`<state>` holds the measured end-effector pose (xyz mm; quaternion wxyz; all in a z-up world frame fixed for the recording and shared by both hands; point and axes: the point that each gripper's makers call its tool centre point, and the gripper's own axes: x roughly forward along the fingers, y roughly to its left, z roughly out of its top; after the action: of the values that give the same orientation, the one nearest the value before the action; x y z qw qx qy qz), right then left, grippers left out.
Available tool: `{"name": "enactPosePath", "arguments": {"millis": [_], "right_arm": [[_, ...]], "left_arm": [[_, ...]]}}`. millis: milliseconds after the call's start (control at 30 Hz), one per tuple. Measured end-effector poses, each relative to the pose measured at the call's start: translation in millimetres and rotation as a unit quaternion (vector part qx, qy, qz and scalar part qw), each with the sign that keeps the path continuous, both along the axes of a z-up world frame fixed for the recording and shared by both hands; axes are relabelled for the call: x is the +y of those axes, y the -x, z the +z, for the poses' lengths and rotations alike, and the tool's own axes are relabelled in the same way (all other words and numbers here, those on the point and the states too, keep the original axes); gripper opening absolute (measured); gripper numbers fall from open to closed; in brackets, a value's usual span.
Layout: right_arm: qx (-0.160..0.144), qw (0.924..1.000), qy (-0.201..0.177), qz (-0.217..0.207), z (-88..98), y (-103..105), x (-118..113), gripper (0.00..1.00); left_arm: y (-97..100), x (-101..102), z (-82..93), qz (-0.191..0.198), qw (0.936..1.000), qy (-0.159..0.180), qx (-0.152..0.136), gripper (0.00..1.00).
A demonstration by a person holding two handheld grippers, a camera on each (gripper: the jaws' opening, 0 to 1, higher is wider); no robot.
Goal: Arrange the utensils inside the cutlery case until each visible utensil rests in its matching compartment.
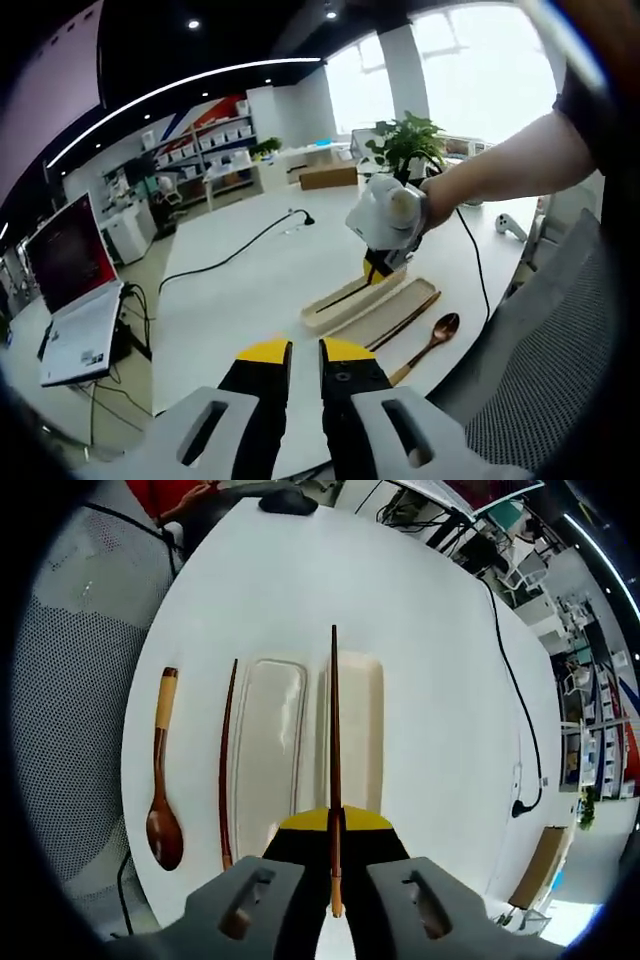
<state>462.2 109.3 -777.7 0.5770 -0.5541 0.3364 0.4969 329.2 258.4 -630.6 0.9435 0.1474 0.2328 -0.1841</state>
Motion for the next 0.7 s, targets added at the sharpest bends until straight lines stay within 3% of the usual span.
{"name": "enactPosePath", "arguments": {"millis": [700], "right_arm": [[-0.038,0.9992,-0.010,0.001,-20.0,-20,10,0.00]], "left_arm": [[-0.2,4,-2.2,0.003,0.9999,-0.011,-0.001,0.11]]}}
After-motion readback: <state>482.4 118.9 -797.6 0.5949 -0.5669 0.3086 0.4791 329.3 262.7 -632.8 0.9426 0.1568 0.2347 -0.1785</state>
